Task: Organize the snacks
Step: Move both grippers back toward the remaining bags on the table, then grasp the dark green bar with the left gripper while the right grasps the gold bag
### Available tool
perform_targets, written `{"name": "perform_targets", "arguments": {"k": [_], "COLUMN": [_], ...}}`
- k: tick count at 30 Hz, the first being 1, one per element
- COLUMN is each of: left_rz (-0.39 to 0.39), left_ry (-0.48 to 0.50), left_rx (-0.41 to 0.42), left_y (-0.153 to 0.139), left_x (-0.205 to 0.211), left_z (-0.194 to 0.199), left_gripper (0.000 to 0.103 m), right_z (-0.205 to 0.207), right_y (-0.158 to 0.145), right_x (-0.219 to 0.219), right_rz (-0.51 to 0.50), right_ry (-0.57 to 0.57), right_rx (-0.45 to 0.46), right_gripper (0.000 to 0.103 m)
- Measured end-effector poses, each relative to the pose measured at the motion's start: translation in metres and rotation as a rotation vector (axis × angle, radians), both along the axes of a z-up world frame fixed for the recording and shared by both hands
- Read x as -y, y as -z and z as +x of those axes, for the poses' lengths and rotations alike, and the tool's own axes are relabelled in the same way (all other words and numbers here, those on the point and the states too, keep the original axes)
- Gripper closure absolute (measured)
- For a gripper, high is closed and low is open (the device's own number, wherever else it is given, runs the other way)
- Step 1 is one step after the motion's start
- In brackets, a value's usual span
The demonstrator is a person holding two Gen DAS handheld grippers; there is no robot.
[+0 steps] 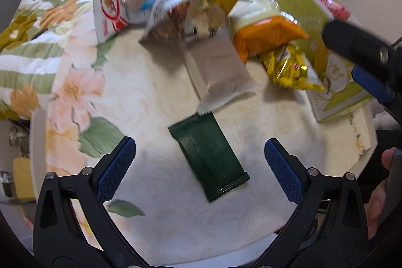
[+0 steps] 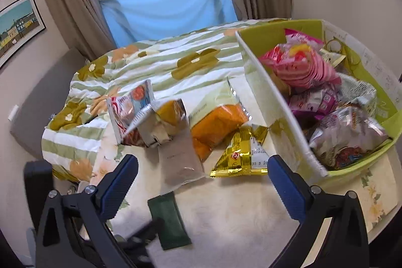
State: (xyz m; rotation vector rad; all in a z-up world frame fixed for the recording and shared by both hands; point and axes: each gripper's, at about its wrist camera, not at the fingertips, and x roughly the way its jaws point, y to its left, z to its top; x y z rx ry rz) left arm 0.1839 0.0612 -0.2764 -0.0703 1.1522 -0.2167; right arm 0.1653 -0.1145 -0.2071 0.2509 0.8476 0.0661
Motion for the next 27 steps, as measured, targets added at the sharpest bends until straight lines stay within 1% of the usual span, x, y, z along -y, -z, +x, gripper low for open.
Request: {"name": "perform_targets", "arguments": {"k": [2, 5, 7, 9, 10, 11, 12, 15, 17, 20, 23, 25, 27], "left_rz": [0.007, 0.045, 0.062, 0.075, 0.083, 0.073, 0.082, 0.106, 0.117, 0.150, 0.195, 0.212, 0.223], "left_ry": [-0.011, -0.018, -0.022, -0.031, -0.042, -0.046, -0.049, -0.051, -0.060, -0.073, -0.064, -0.051, -0.030], "left_rx": [0.007, 0.022, 0.009, -0.003, -0.015, -0.011, -0.004, 0.003, 0.006, 0.016, 0.037, 0.052, 0.067], "left_y": [0.008, 0.019, 0.027, 0.035, 0.040, 0.042, 0.042, 0.042, 0.041, 0.039, 0.036, 0.034, 0.032], "left_x": [0.004, 0.011, 0.014, 0.013, 0.012, 0.009, 0.009, 0.003, -0.004, -0.015, -0.023, -0.026, -0.026], "left_z": [-0.004, -0.007, -0.006, -0.006, -0.006, -0.007, -0.008, -0.010, -0.010, -0.009, -0.007, -0.003, 0.001], "left_gripper": [0.006, 0.007, 0.018, 0.022, 0.024, 0.024, 0.024, 0.024, 0.024, 0.024, 0.025, 0.025, 0.025], "right_z": [0.004, 0.011, 0.016, 0.018, 0.020, 0.022, 0.023, 0.025, 0.027, 0.037, 0.047, 0.055, 0.060], "right_y": [0.009, 0.023, 0.031, 0.035, 0.038, 0.040, 0.042, 0.043, 0.045, 0.054, 0.061, 0.067, 0.072], "right_x": [-0.001, -0.004, -0.006, -0.010, -0.013, -0.016, -0.020, -0.023, -0.023, -0.032, -0.034, -0.034, -0.032], "right_rz": [-0.006, -0.043, -0.058, -0.079, -0.085, -0.099, -0.145, -0.216, -0.239, -0.318, -0.372, -0.412, -0.443], "right_ry": [-0.001, -0.015, -0.021, -0.022, -0.037, -0.045, -0.042, -0.027, -0.015, 0.009, 0.053, 0.081, 0.099], "right_rx": [0.002, 0.007, 0.005, 0.013, 0.017, 0.017, 0.026, 0.050, 0.056, 0.046, 0.035, 0.012, -0.001], "right_gripper": [0.001, 0.003, 0.006, 0.007, 0.009, 0.010, 0.013, 0.014, 0.014, 0.014, 0.016, 0.022, 0.025]}}
